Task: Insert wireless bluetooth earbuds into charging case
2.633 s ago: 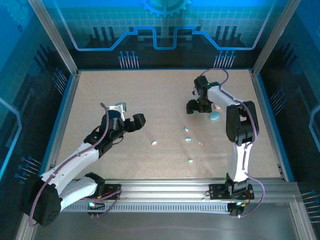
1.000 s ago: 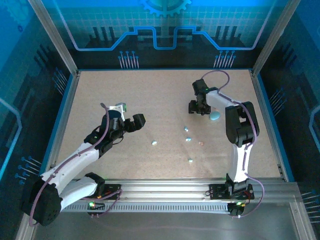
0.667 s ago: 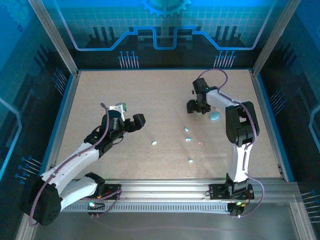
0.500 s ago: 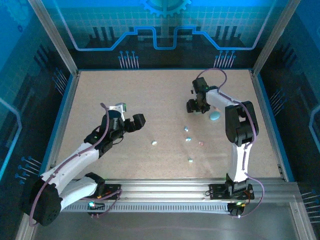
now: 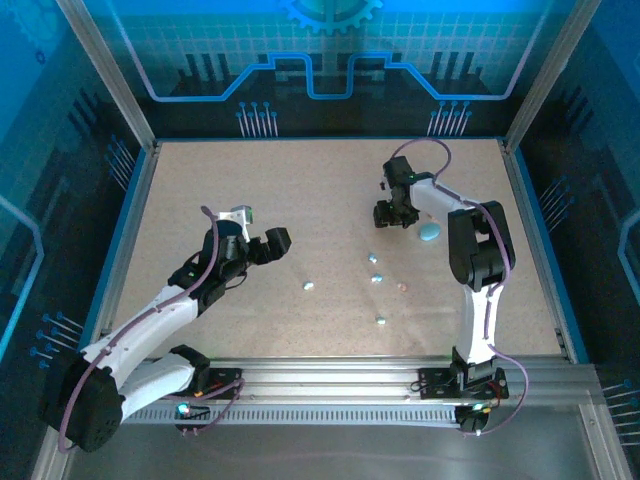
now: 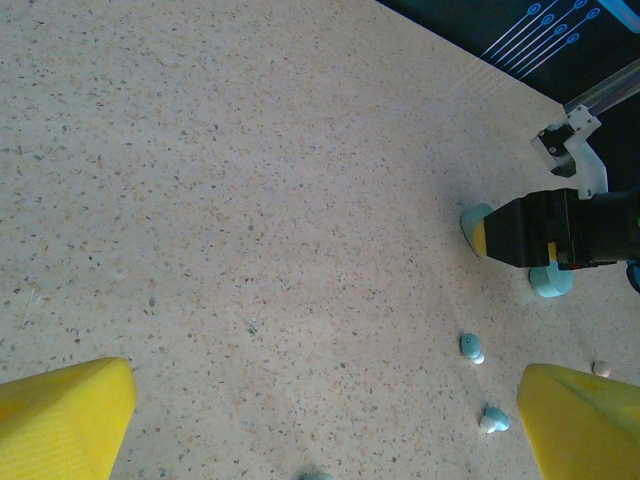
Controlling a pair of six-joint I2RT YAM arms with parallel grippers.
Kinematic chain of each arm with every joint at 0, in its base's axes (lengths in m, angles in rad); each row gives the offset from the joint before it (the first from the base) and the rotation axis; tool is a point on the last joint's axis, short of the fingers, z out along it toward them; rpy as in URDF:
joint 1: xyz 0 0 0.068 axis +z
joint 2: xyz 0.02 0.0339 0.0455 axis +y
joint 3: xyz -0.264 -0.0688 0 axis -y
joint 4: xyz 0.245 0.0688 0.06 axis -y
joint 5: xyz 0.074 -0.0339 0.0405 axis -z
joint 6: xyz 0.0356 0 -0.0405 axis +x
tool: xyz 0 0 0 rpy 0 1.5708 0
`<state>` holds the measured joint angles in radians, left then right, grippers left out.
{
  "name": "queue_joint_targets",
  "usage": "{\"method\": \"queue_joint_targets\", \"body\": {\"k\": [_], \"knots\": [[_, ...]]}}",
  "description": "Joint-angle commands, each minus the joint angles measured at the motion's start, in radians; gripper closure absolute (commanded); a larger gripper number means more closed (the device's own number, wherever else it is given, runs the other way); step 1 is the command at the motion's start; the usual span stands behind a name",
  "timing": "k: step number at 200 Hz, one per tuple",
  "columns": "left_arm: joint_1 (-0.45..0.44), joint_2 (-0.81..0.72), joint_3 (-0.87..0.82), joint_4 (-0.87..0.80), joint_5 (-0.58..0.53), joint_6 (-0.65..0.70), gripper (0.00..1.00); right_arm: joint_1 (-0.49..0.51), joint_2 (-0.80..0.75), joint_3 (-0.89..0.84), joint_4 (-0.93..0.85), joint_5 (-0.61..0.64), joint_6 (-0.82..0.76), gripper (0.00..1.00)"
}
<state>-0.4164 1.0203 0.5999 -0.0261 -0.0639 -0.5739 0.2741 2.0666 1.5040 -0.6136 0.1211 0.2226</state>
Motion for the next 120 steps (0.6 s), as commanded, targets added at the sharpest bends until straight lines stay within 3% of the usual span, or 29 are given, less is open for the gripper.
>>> {"method": "queue_joint_targets", "body": {"k": [1,120], "knots": [[-0.008,0.001,0.03,-0.019,-0.008,0.025,0.01,0.012,0.029,0.043,-0.023,0.012,-0.009,0.46],[-0.007,0.008,0.031,-0.017,-0.003,0.025,0.01,0.037,0.073,0.08,-0.051,0.061,0.004,0.48]]}}
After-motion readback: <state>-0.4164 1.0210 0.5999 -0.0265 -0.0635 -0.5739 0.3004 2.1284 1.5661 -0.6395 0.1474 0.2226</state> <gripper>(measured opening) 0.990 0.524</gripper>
